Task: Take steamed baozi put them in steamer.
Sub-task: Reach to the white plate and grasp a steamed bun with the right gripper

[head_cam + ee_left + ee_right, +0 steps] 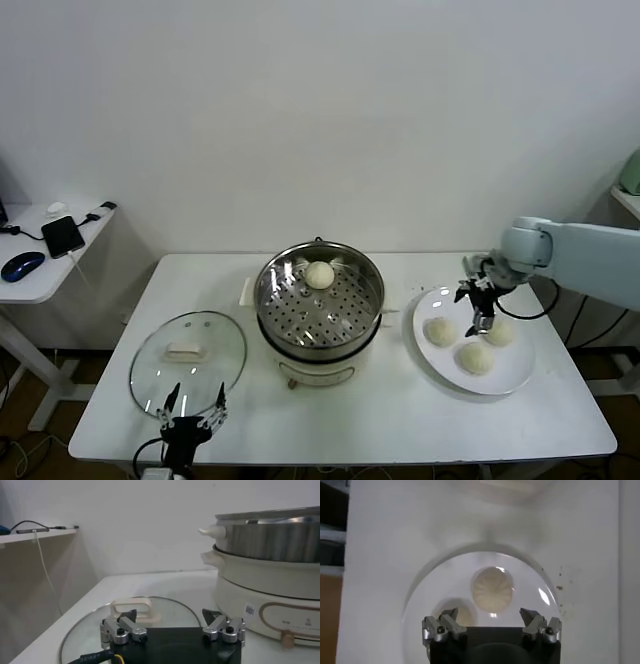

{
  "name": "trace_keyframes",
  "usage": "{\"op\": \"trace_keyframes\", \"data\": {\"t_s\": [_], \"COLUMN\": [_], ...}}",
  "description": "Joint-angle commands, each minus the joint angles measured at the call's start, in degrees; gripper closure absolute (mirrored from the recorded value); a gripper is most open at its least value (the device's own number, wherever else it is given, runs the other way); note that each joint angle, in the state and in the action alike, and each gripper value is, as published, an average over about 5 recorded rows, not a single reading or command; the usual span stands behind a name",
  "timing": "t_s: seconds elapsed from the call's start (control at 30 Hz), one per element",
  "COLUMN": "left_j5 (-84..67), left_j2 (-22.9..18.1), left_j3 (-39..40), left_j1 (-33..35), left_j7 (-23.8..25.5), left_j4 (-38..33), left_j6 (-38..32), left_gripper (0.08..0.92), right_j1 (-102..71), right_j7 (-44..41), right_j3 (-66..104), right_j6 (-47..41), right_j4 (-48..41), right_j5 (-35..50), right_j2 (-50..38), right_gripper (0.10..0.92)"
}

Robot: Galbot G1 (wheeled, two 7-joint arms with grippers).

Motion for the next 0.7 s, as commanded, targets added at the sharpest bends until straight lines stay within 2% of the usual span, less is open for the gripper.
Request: {"op": "trace_keyframes", "data": {"t_s": [0.03, 0.43, 0.7], "left_j5": [0.0, -0.1, 0.0], "left_j2": [0.2, 0.4, 0.2], "left_j3": [-0.2, -0.2, -0.2], "left_j1": [-0.1, -0.3, -0.4], "left_j7": [0.0, 0.0, -0.1], "left_j4": [0.3, 1.1, 1.0], "left_j6": [0.1, 0.0, 0.0], "left_gripper": [0.177, 0.177, 0.177], "right_j1": [-13.3, -15.9, -10.9], "right_j7": [1.6, 1.0, -1.7], "right_j3": [10.2, 11.4, 9.6], "right_j6": [-3.9, -3.2, -2.3], "right_j4": [-10.4, -13.8, -11.2], "right_j5": [-0.8, -3.1, -3.0], "right_j2": [4.7, 7.7, 7.0], "right_gripper": [0.203, 0.203, 0.306]}}
